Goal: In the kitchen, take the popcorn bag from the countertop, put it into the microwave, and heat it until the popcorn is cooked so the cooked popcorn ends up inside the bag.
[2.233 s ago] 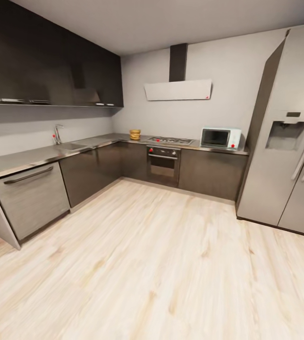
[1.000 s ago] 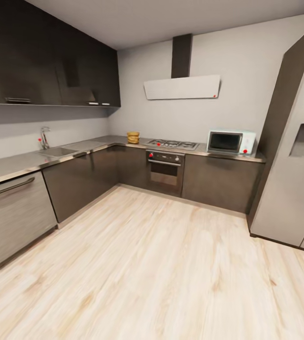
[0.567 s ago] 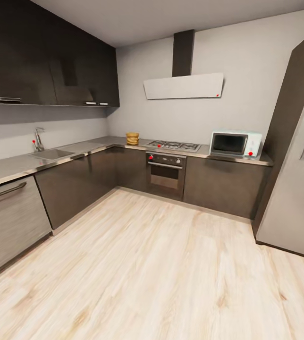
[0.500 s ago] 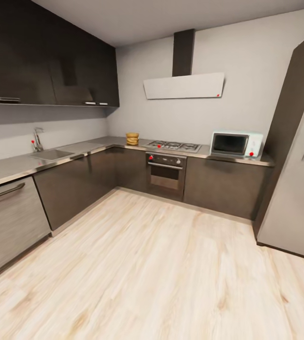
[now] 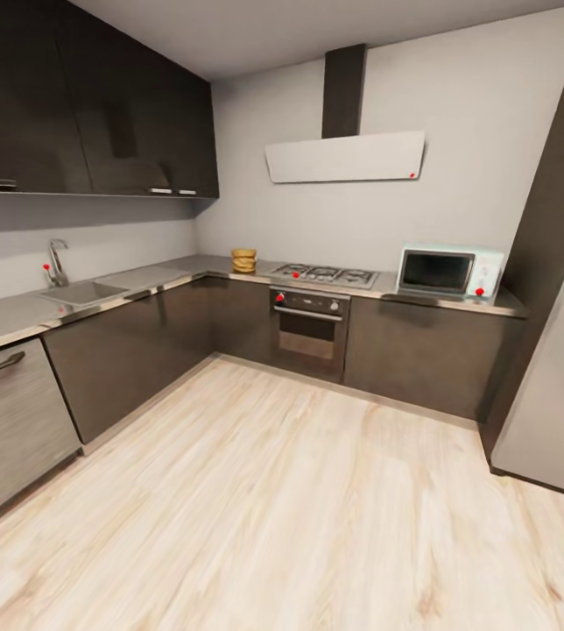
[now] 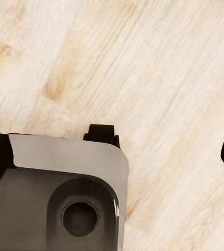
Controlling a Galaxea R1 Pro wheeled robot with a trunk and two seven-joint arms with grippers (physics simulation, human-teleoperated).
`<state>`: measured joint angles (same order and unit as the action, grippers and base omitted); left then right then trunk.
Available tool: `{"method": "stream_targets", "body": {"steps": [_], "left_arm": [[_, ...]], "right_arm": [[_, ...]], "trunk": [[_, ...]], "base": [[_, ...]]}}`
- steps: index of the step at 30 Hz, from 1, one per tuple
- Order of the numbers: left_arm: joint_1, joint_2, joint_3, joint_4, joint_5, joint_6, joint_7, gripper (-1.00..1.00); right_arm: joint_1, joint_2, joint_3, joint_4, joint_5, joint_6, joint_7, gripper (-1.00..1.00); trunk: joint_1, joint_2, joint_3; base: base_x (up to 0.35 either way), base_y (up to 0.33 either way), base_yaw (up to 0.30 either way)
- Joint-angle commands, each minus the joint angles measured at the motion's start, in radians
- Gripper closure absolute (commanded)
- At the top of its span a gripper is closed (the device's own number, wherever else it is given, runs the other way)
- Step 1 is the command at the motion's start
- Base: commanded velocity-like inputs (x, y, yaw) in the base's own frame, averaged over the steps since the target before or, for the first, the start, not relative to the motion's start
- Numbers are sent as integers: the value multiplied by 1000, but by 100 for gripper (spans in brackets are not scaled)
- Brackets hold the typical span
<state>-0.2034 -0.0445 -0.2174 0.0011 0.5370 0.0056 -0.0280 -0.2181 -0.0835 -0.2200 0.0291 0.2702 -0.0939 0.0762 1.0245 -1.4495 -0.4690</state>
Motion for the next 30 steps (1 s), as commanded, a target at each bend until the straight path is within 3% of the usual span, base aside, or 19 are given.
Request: {"method": "stream_targets", "body": {"steps": [1,14,22,30], "left_arm": [[-1,0,-8,0,11,1,-3,-100],[-1,1,-8,0,11,1,-3,-100],[-1,2,-8,-1,11,-1,-3,-100],[-1,2,-8,-1,11,-2,-3,-100]], "right_arm": [[-1,-1,-9,3,8,-6,2,-100],[-1,0,-9,3,7,-15,1,-100],[-1,1,-9,3,7,-14,2,-100],[-1,-1,-10,3,7,-14,2,-100]], "trunk": [[1,0,-1],[1,0,-1],[1,0,-1],[1,0,-1]], "base": [[328,0,0],[328,0,-9],[224,0,-220],[14,0,-242]]}}
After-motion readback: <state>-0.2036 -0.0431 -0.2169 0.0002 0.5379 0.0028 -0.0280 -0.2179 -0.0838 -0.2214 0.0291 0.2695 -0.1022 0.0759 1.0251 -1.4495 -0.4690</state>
